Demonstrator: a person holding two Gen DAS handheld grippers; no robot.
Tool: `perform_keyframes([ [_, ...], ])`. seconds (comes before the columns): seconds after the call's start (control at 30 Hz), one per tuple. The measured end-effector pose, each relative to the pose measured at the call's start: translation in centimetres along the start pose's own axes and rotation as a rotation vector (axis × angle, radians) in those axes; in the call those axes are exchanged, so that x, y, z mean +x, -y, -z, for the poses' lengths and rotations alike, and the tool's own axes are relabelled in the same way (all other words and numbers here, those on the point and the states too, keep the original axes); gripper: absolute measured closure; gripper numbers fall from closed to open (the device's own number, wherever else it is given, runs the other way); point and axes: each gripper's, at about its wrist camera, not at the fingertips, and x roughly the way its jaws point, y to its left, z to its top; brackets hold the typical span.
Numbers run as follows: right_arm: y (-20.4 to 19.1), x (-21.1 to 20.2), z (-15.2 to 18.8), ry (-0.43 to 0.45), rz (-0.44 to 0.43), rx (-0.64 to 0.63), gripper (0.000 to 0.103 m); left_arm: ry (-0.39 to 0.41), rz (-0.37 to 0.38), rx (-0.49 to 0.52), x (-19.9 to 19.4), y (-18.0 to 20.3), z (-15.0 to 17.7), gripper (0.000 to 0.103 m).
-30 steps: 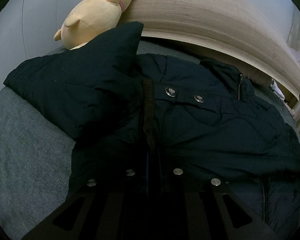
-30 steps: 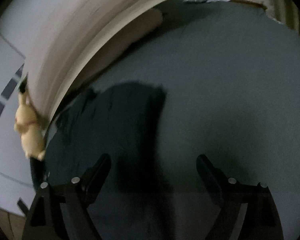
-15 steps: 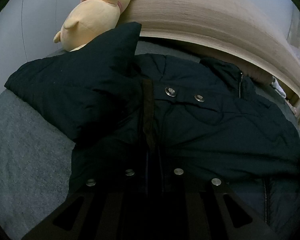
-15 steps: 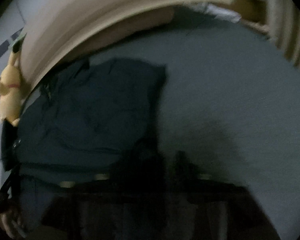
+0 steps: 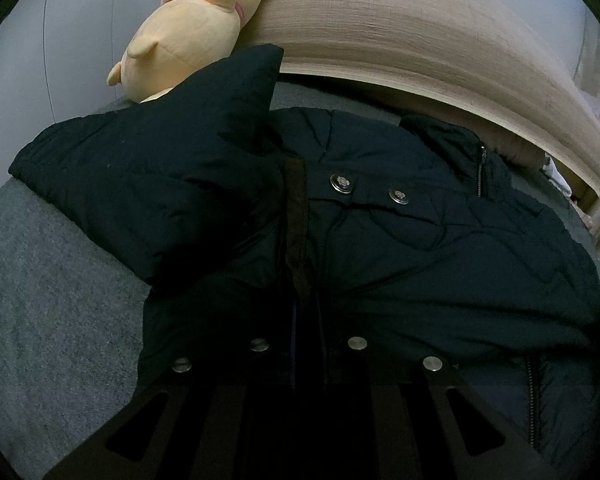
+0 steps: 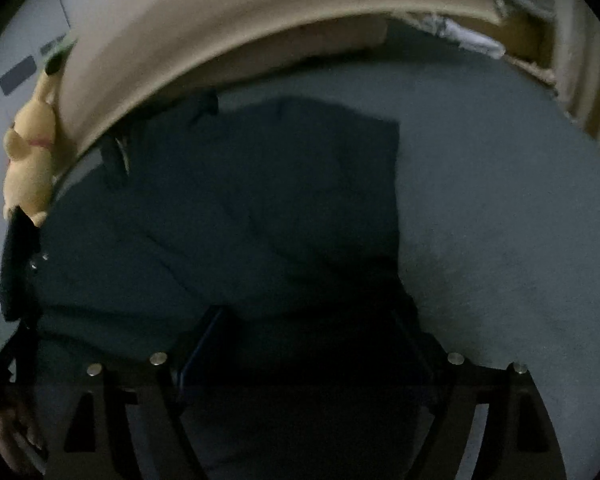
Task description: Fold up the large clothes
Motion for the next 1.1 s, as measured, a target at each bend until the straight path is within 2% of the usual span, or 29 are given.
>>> perform_keyframes([
  [0.13,-1.5,-3.5,0.8,0.113,0.027,-0.049,0.013,-0.004,0.014,-0.002,-0.2,0.0,-0.2,0.092],
  [0.17,-1.6,-4.5,1.3,0.148,0.040,-0.064,0.011,-0.011,0.017,0.000,-0.4,0.0,-0.3,0.088],
  [0.2,-1.5,-5.3,1.9,0.182,0.063,-0.078,0.010,-0.038,0.029,0.009,-0.7,0.0,-0.7,0.078],
  [0.23,-1.6,-5.8,2.3,0.199,0.083,-0.088,0.009,-0.066,0.036,0.012,-0.9,-0.1,-1.0,0.057],
  [0.27,-1.2,-6.3,2.8,0.212,0.107,-0.092,0.009,-0.115,0.056,0.000,-1.5,-0.4,-1.5,0.045],
  [0.3,-0.4,-6.6,3.6,0.226,0.135,-0.085,0.008,-0.143,0.107,-0.029,-2.4,-1.1,-2.1,0.028],
  [0.33,0.0,-6.3,3.9,0.232,0.152,-0.075,0.007,-0.145,0.146,-0.049,-3.2,-1.6,-2.4,0.025],
  [0.4,2.4,-5.9,4.5,0.219,0.206,-0.024,0.007,-0.104,0.232,-0.076,-6.0,-4.1,-3.7,0.024],
  [0.47,4.8,-5.7,5.1,0.202,0.224,0.050,0.007,-0.066,0.237,-0.093,-7.9,-6.8,-5.0,0.022],
  [0.53,7.1,-5.6,5.8,0.195,0.231,0.130,0.007,-0.013,0.215,-0.154,-9.3,-11.1,-6.4,0.021],
  [0.63,10.0,-5.5,6.7,0.210,0.274,0.231,0.007,0.051,0.174,-0.319,-9.8,-19.4,-8.2,0.021],
  [0.67,10.9,-5.4,7.1,0.211,0.289,0.259,0.007,0.064,0.164,-0.411,-9.4,-22.8,-8.6,0.021],
  [0.7,11.5,-4.9,7.5,0.201,0.294,0.284,0.007,0.067,0.159,-0.510,-8.8,-26.1,-8.7,0.021],
  [0.8,12.6,-4.6,7.9,0.173,0.280,0.324,0.005,0.038,0.177,-0.740,-6.2,-32.6,-8.6,0.022],
  [0.9,12.5,-4.3,7.6,0.152,0.287,0.291,0.000,0.011,0.195,-0.854,-3.6,-36.2,-8.3,0.023],
  [1.1,12.7,-3.6,7.4,0.147,0.286,0.294,0.000,0.037,0.257,-0.906,-1.0,-37.9,-9.5,0.023],
])
